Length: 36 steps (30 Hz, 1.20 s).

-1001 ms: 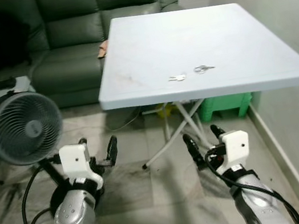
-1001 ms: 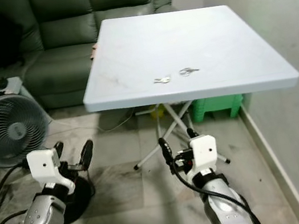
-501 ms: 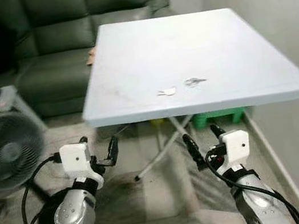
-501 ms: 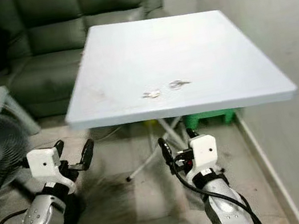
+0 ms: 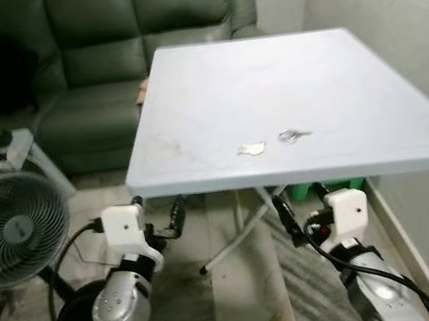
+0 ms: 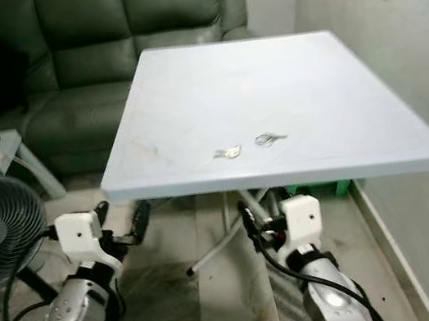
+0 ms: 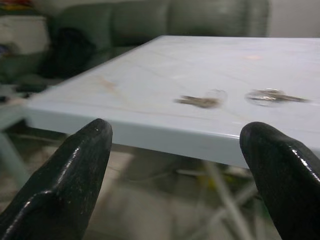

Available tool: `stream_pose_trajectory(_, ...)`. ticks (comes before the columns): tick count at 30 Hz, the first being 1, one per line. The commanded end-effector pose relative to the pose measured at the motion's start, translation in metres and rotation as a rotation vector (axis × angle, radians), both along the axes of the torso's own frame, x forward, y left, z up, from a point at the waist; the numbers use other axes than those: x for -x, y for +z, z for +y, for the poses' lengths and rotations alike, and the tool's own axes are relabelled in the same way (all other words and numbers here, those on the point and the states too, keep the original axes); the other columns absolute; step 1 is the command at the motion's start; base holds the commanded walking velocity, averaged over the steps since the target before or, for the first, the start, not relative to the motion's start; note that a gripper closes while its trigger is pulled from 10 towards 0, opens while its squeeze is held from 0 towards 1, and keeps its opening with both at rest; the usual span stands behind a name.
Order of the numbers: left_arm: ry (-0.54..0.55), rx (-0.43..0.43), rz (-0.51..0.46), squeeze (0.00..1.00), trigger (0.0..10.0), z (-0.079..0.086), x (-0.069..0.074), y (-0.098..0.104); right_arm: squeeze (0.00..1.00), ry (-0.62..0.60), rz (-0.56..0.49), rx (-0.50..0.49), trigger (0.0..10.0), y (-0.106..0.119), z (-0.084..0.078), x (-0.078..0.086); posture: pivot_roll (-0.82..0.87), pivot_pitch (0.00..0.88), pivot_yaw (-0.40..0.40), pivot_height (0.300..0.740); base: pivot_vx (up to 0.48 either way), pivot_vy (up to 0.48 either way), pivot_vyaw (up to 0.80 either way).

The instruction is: Hang keys on a hook

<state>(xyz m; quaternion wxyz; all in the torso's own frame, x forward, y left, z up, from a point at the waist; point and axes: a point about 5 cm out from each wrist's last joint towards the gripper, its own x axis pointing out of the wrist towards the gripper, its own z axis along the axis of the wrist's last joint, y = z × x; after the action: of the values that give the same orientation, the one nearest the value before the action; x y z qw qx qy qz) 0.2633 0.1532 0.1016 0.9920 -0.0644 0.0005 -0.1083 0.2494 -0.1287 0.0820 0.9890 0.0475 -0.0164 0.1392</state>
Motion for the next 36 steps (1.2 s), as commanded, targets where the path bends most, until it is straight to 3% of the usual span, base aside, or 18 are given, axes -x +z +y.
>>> stream_pose_trajectory(1, -0.005, 0.003, -0.005, 0.0, 10.0, -0.0034, 0.0002, 0.0022, 0.0, -0.012, -0.01, 0.011, 10.0, 0.0035, -0.0061, -0.0001, 0.02, 0.0, -0.008, 0.74, 0.0, 0.382, 0.0)
stream_pose_trajectory(9, 0.01, 0.007, -0.005, 0.0, 10.0, -0.0026, -0.0006, 0.0027, 0.0, -0.009, -0.008, 0.012, 10.0, 0.0034, -0.0054, 0.0004, 0.02, 0.0, -0.01, 0.74, 0.034, 0.325, 0.0)
stream_pose_trajectory(36, 0.038, 0.014, 0.006, 0.0, 10.0, -0.0062, 0.0006, 0.0026, 0.0, 0.0, 0.001, 0.016, 10.0, 0.0033, -0.0053, 0.0032, 0.02, 0.0, -0.017, 0.74, 0.412, 0.0, 0.0)
